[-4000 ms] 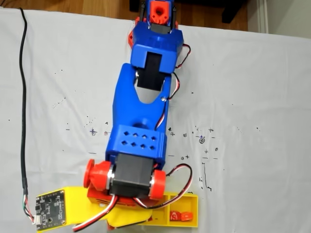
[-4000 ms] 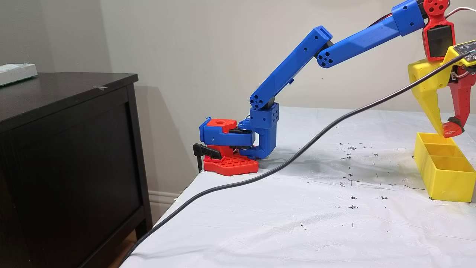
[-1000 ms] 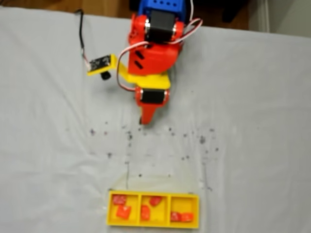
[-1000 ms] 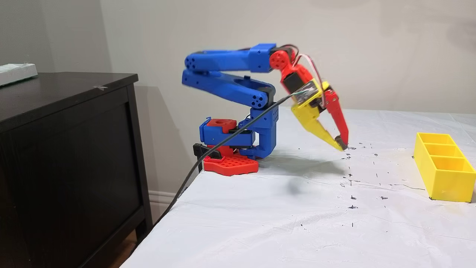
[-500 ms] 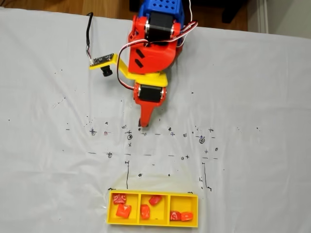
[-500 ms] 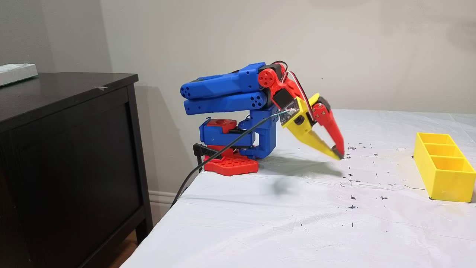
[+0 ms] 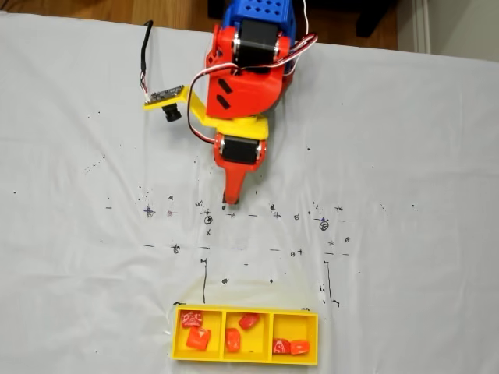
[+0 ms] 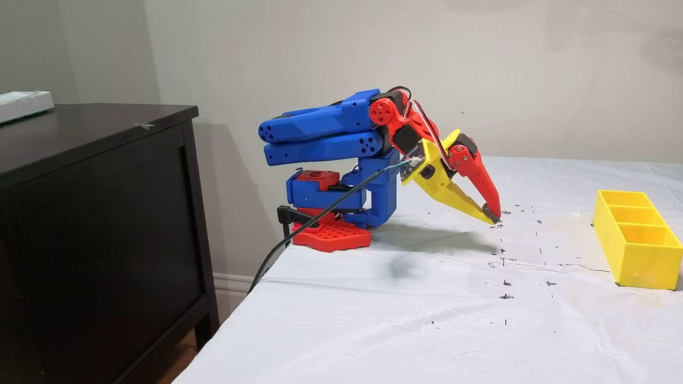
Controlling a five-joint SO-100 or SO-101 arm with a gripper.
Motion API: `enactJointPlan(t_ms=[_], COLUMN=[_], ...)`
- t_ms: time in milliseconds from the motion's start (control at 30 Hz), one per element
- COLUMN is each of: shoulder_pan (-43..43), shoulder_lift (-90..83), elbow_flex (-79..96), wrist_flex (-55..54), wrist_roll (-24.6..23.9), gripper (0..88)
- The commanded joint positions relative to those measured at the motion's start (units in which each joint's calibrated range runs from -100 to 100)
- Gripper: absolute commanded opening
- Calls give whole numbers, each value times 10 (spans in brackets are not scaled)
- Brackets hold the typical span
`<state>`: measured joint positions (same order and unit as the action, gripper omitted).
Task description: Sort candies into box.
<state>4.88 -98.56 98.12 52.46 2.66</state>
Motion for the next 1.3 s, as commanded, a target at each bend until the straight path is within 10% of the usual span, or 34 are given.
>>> enactJointPlan(t_ms=[0, 1267], shoulder_pan=[2, 12], shoulder_lift=[-4, -4], elbow_flex=[3, 4], wrist_flex=[-6, -7], wrist_roll=[-4, -9], gripper=[1, 1])
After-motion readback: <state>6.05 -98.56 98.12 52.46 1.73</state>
